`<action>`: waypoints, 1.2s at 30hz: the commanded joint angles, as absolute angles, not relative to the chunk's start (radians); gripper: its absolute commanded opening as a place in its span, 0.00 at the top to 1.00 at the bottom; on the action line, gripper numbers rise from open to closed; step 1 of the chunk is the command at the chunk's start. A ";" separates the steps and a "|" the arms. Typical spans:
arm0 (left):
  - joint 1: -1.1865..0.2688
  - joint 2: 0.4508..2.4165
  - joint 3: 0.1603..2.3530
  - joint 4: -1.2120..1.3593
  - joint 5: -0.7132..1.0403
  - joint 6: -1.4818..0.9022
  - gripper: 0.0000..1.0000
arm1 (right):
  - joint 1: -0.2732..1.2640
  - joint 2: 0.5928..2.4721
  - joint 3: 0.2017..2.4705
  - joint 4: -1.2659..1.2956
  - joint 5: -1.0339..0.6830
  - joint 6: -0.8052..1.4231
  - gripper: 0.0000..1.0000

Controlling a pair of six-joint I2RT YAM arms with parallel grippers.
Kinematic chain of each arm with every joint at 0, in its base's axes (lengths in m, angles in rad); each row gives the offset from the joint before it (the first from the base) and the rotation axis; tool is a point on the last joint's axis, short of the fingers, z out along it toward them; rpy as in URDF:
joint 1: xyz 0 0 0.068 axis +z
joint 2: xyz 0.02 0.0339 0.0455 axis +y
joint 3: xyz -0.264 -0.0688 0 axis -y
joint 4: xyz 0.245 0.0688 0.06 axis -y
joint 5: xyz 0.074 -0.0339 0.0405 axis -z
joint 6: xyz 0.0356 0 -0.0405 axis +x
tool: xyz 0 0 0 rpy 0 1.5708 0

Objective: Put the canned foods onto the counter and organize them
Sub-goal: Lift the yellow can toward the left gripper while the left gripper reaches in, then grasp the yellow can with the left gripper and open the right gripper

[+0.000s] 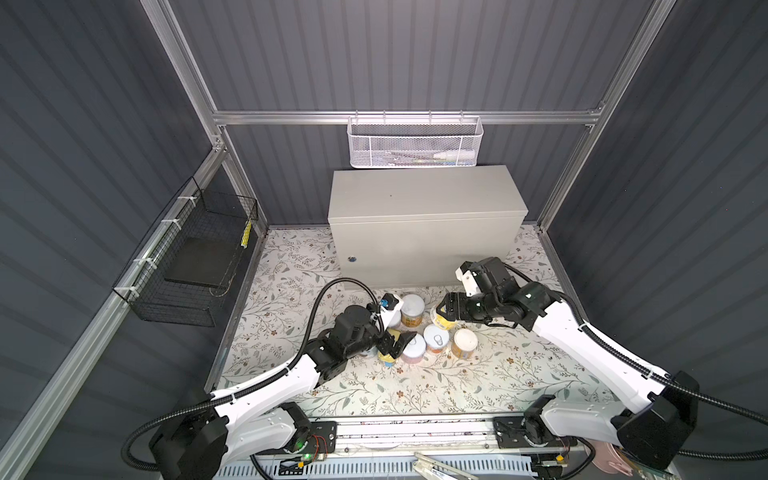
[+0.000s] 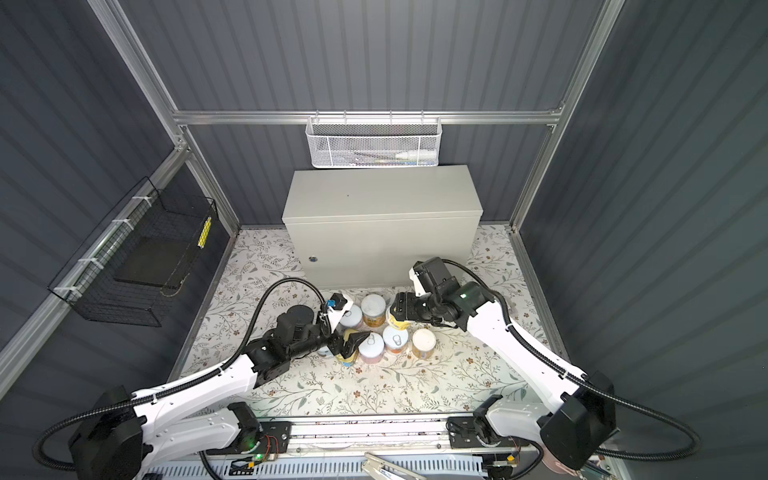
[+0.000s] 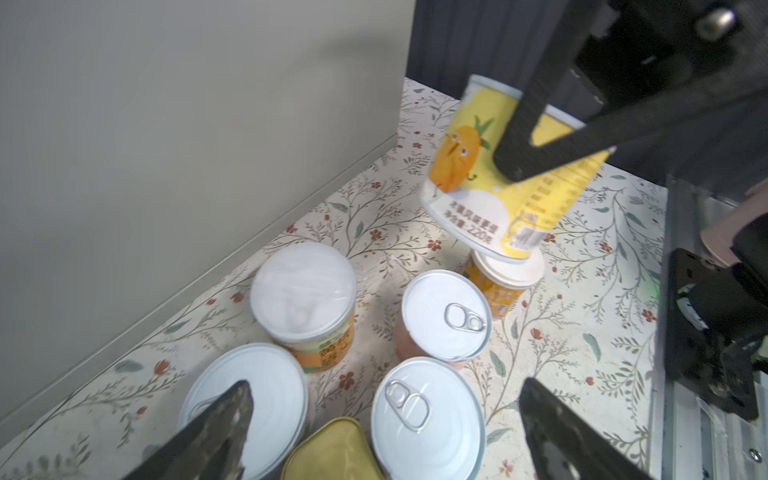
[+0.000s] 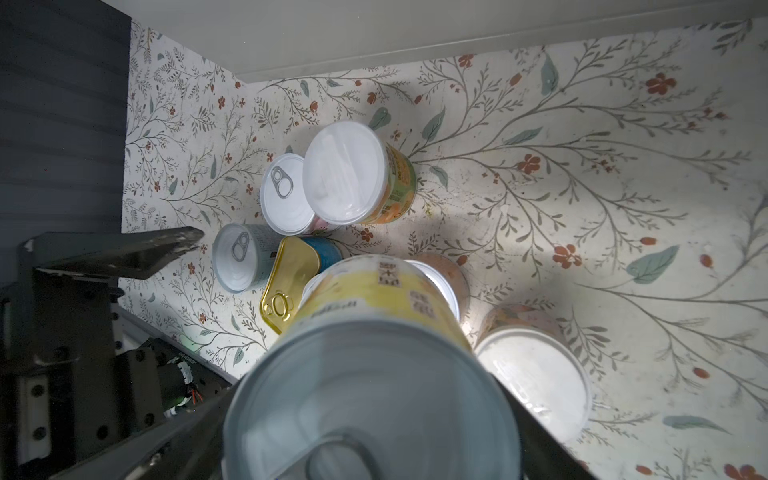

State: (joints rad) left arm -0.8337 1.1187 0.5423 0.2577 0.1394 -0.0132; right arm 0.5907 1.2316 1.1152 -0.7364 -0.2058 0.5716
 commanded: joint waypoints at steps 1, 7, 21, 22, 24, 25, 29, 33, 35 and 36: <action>-0.855 1.156 0.564 0.362 0.250 0.026 0.00 | 0.580 1.201 1.106 -0.728 -0.272 0.551 0.42; -0.885 1.212 0.590 0.441 0.363 0.013 0.00 | 0.571 1.185 1.072 -0.700 -0.325 0.564 0.43; -0.909 1.360 0.694 0.502 0.481 0.021 0.00 | 0.570 1.160 1.031 -0.641 -0.428 0.598 0.42; -0.911 1.369 0.698 0.507 0.485 0.022 0.01 | 0.570 1.157 1.032 -0.641 -0.432 0.597 0.43; -0.913 1.383 0.705 0.514 0.487 0.022 0.03 | 0.569 1.156 1.029 -0.639 -0.436 0.599 0.43; -0.915 1.389 0.707 0.519 0.486 0.020 0.04 | 0.570 1.155 1.028 -0.639 -0.439 0.601 0.43; -0.916 1.414 0.717 0.539 0.486 0.013 0.08 | 0.569 1.151 1.023 -0.636 -0.447 0.606 0.42; -0.917 1.446 0.729 0.555 0.485 0.009 0.09 | 0.570 1.144 1.023 -0.628 -0.451 0.610 0.43; -0.918 1.458 0.734 0.556 0.473 0.009 0.10 | 0.570 1.144 1.025 -0.628 -0.453 0.611 0.43; -0.920 1.464 0.735 0.560 0.467 0.008 0.10 | 0.569 1.146 1.025 -0.628 -0.455 0.613 0.43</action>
